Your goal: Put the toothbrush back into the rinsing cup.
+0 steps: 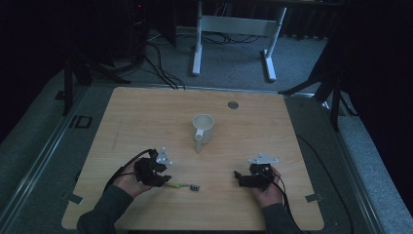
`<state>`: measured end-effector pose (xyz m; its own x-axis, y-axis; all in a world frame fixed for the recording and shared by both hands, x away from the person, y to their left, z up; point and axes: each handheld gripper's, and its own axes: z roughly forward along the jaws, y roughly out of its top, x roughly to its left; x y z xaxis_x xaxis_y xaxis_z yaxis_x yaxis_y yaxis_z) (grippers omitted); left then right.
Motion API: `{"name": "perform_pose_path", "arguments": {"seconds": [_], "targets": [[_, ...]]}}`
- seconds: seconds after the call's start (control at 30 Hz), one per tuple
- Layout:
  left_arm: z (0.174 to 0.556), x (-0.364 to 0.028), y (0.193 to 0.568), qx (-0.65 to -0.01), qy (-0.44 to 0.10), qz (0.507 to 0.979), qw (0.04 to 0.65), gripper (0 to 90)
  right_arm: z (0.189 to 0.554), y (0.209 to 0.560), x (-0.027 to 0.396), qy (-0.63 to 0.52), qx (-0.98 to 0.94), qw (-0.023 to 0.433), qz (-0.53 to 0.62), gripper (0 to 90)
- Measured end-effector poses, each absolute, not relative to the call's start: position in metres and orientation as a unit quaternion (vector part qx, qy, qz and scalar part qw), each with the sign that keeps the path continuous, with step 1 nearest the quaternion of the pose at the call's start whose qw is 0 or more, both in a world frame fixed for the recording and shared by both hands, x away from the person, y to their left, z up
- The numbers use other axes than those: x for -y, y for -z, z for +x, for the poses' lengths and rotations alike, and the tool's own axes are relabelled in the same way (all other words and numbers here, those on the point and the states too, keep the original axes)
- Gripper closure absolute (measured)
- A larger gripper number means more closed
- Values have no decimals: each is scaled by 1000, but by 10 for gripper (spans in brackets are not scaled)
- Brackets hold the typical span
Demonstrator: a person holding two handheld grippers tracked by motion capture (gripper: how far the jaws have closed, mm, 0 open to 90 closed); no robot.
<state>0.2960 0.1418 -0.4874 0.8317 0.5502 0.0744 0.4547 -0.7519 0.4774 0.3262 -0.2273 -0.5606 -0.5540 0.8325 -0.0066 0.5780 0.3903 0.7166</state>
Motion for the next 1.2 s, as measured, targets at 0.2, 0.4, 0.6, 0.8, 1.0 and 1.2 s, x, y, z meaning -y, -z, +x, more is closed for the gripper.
{"name": "perform_pose_path", "arguments": {"seconds": [0.2, 0.4, 0.6, 0.8, 1.0, 1.2], "targets": [[297, -142, 487, -266, -100, 933, 222, 608, 326, 561, 227, -341, -813, 186, 434, 133], [297, -140, 487, -257, -96, 937, 218, 608, 326, 561, 227, -341, -813, 186, 434, 133], [297, -140, 487, -252, -92, 939, 215, 608, 326, 561, 227, -341, -813, 186, 434, 133], [297, -138, 486, -245, -89, 942, 210, 611, 326, 561, 227, -342, -813, 186, 434, 133], [296, -137, 485, -240, -85, 945, 205, 615, 326, 561, 227, -342, -813, 186, 434, 132], [296, -136, 485, -234, -82, 948, 200, 617, 326, 561, 227, -342, -813, 186, 434, 133]]}}
